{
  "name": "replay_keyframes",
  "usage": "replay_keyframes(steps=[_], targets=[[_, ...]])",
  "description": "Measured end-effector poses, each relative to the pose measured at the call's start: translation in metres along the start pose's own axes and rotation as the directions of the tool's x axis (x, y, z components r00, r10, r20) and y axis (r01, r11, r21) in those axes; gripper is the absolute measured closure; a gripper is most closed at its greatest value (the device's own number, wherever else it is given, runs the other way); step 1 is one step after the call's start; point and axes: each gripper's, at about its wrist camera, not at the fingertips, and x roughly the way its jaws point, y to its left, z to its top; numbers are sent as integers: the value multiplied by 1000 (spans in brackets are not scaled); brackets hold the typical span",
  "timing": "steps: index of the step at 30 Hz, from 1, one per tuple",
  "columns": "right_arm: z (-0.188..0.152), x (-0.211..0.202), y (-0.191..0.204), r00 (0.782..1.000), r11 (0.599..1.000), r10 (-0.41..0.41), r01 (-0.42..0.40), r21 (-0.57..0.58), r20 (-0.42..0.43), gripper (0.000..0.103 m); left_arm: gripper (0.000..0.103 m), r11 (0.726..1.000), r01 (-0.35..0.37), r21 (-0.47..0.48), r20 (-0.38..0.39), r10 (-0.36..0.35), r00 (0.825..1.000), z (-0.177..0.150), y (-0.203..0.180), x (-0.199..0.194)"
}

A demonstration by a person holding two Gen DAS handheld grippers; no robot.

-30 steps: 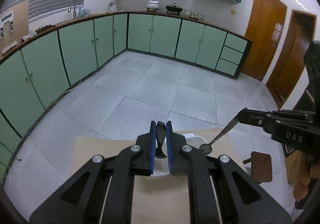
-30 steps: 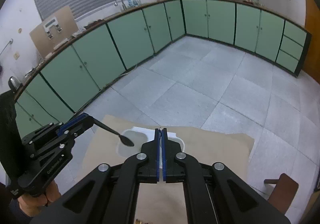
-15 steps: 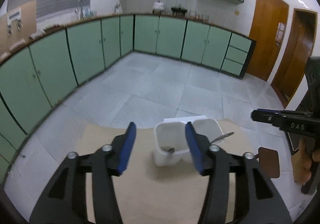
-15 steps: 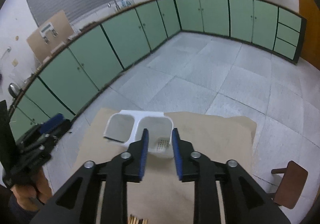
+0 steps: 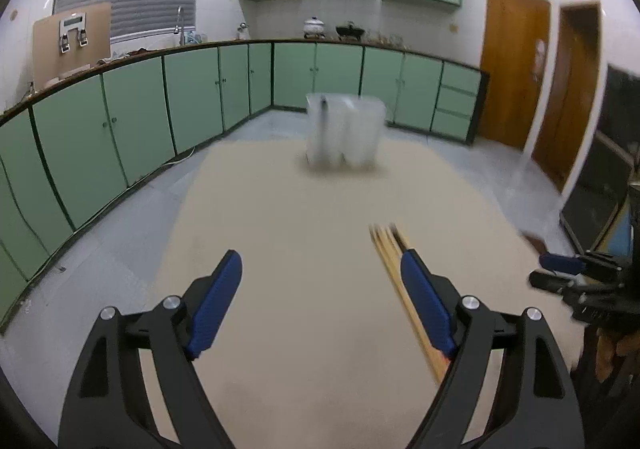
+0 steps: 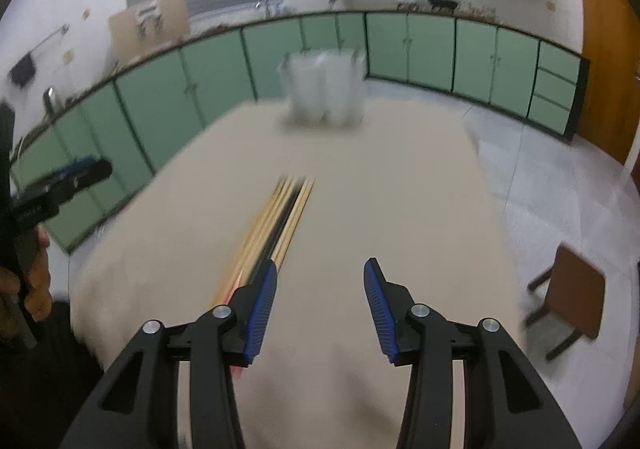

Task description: Organize utensils

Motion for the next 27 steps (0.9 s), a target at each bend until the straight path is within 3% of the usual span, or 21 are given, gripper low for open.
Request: replay_keyframes(steps=[4, 8, 16, 22, 27], targets=[[-46, 11, 30, 999, 999, 16, -18, -49, -48, 58, 24, 999, 19, -26, -31, -20, 999, -51, -9, -19], [-53, 22, 48, 998, 992, 3, -11, -125, -60, 58, 20, 999, 22, -43, -17, -23, 1000, -75, -7, -26], [-49, 37, 33, 999, 994, -30, 25, -108, -43, 59, 20, 996, 73, -41, -75, -76, 994, -80, -14, -6], [-48, 31, 10, 998, 998, -44, 43, -41, -34, 58, 20, 990, 129, 60, -143, -120, 982, -91, -51, 20], [-53, 25, 1, 999, 999, -39, 39, -9, -34, 58, 24, 988, 100, 122, -205, -74, 976, -99, -65, 44]])
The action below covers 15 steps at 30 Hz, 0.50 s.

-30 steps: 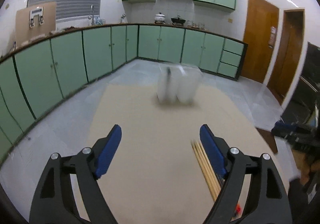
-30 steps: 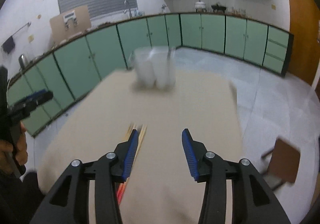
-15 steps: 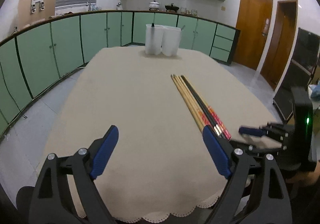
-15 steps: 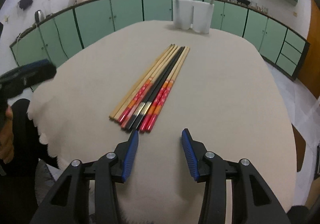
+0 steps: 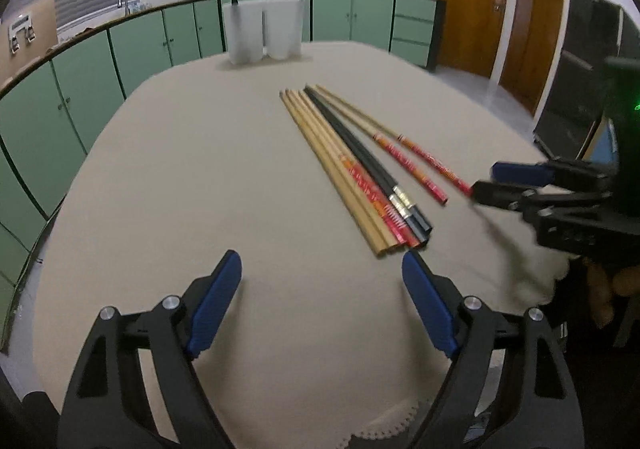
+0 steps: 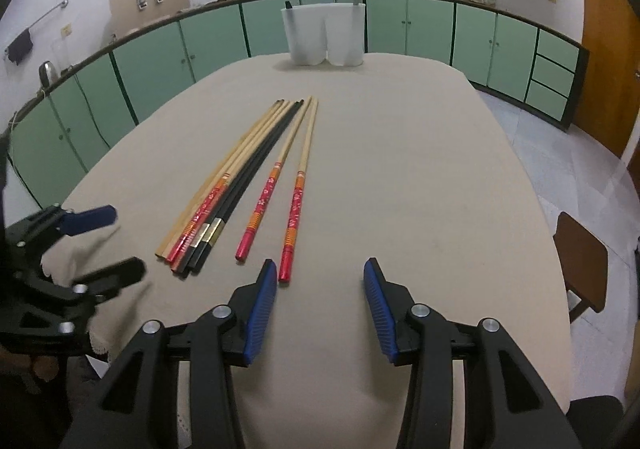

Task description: Organize utensils

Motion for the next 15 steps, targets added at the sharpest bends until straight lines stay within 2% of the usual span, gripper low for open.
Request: replay_keyframes(steps=[5, 8, 10, 13, 15], targets=[[0, 1, -3, 1000, 1000, 10, -10, 7, 2, 57, 24, 1000, -12, 14, 3, 12, 1000, 3, -2, 7], [0, 2, -3, 1000, 1000, 9, -9, 0, 1, 55, 22, 1000, -15, -8, 12, 15, 1000, 6, -1, 13], [-1, 2, 0, 1000, 1000, 7, -7, -12, 2, 55, 24, 999, -24, -34, 15, 25, 1000, 9, 1, 15], [1, 5, 2, 1000, 1000, 1, -1, -22, 5, 56, 36, 997, -27, -72, 15, 28, 999, 10, 11, 13], [2, 6, 2, 1000, 1000, -5, 5, -24, 5, 65, 40, 997, -10, -79, 12, 11, 1000, 9, 13, 10]])
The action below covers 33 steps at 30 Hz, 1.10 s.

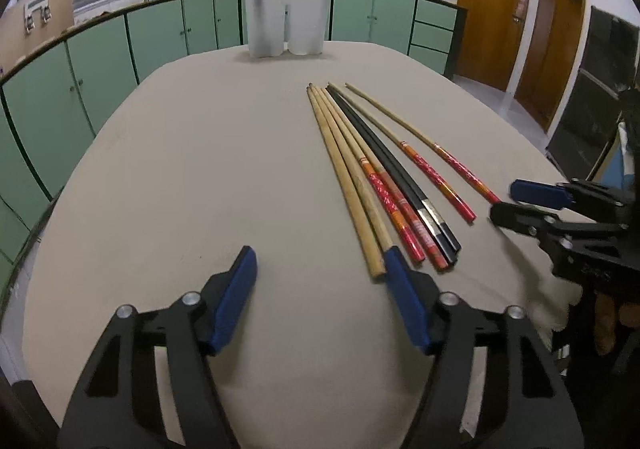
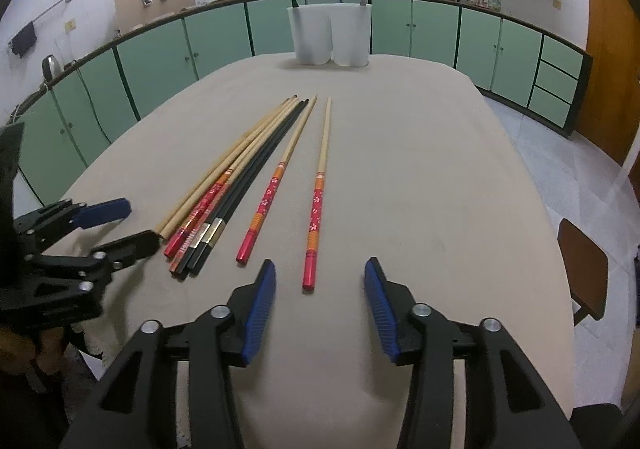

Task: Organize utensils
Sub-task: 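Grasp a red chopstick with the right gripper while the left gripper grasps a wooden chopstick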

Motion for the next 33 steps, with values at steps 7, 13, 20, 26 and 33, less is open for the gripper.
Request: replay_keyframes(steps=[7, 13, 20, 26, 33], targets=[[2, 4, -1, 1000, 1000, -18, 18, 1, 7, 79, 47, 998, -22, 61, 25, 20, 999, -4, -15, 1], [3, 7, 1, 998, 998, -54, 53, 27, 29, 97, 82, 998, -65, 23, 51, 64, 997, -5, -12, 1], [2, 5, -11, 993, 987, -114, 109, 115, 38, 97, 95, 984, -164, -75, 51, 168, 985, -7, 3, -2], [-1, 0, -11, 998, 989, -63, 59, 136, 25, 94, 88, 989, -146, -37, 45, 148, 988, -9, 3, -6], [-5, -2, -12, 998, 991, -60, 56, 121, 24, 94, 97, 997, -67, -43, 42, 69, 997, -9, 6, -7]])
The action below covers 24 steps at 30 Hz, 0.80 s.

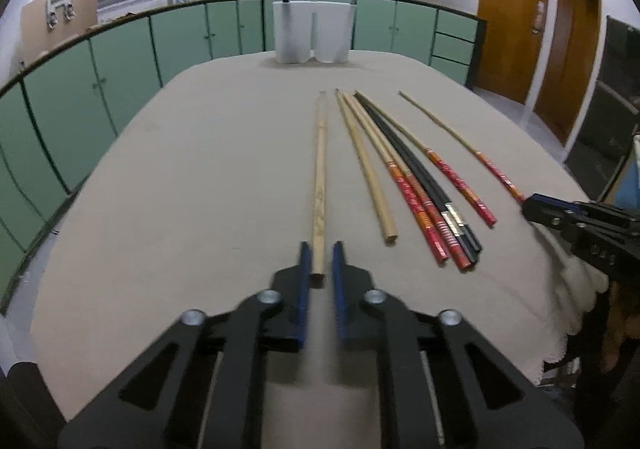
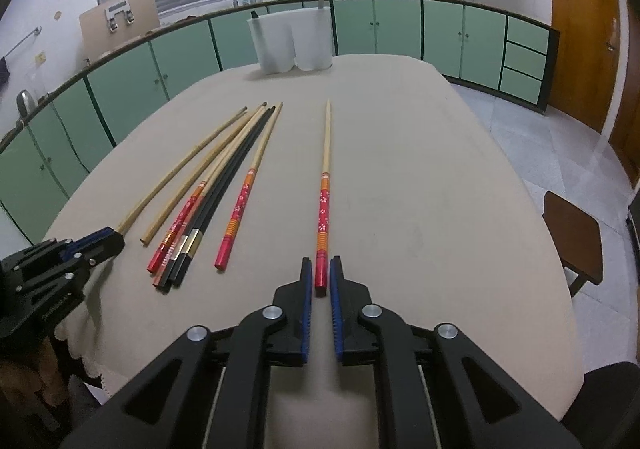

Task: Organize utensils
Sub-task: 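Grasp a red chopstick with the right gripper while the left gripper grasps a wooden chopstick, then carry both chopsticks to the white holder and release them inside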

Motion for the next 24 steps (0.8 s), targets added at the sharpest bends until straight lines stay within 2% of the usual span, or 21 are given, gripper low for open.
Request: replay_keyframes(steps=[6, 14, 24], targets=[[6, -5, 0, 1000, 1000, 16, -16, 3, -1, 97, 97, 996, 59, -64, -9, -60, 998, 8, 5, -9], [36, -52, 5, 998, 999, 40, -40, 0, 54, 97, 97, 994, 56, -98, 12, -55, 998, 34, 6, -48], [128, -106, 6, 987, 993, 96, -87, -74, 127, 97, 97, 994, 65, -91, 80, -58, 995, 98, 25, -96]])
